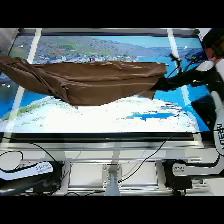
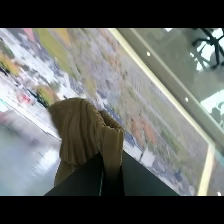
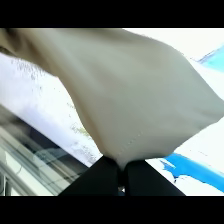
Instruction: Fold the clothes and pants, and hang the long-sleeved shirts on hangers.
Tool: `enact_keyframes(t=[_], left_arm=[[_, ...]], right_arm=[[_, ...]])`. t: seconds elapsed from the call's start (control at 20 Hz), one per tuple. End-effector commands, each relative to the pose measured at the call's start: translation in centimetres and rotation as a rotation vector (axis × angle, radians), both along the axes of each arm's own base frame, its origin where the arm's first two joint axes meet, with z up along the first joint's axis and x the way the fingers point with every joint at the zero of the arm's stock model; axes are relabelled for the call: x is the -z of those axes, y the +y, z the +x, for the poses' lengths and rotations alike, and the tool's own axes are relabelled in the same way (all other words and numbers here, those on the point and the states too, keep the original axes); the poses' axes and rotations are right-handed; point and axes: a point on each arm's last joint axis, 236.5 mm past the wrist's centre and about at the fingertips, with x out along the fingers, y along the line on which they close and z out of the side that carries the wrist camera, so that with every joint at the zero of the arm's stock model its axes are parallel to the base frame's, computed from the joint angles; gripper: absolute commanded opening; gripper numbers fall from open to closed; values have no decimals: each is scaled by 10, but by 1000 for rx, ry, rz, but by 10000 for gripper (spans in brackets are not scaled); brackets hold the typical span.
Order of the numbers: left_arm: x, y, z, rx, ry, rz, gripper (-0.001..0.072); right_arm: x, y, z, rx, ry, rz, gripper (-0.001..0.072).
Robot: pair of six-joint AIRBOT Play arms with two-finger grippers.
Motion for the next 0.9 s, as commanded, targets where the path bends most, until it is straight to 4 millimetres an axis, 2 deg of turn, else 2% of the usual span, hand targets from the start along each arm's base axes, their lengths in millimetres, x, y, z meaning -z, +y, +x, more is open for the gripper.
enact_keyframes(t=[0.0,0.1,0.25,0.4,0.55,0.7,0.85], left_arm=[[-3,5,-13,12,23,3,41],[16,-1,-18,60,110,42,42],[47,-7,-35,141,286,127,42],[84,-8,-66,222,510,204,42],[108,6,-102,238,718,274,43],[115,23,-124,234,843,358,44],[115,33,-131,225,887,403,43]], right_arm=[[-39,-61,12,119,-80,-26,13],[-36,-80,6,139,-61,-57,13],[-20,-100,-17,120,26,-133,12],[-19,-92,-36,76,100,-112,12],[-19,-89,-45,93,163,-91,13],[-16,-81,-65,74,259,-60,12],[2,-64,-91,40,362,-26,12]])
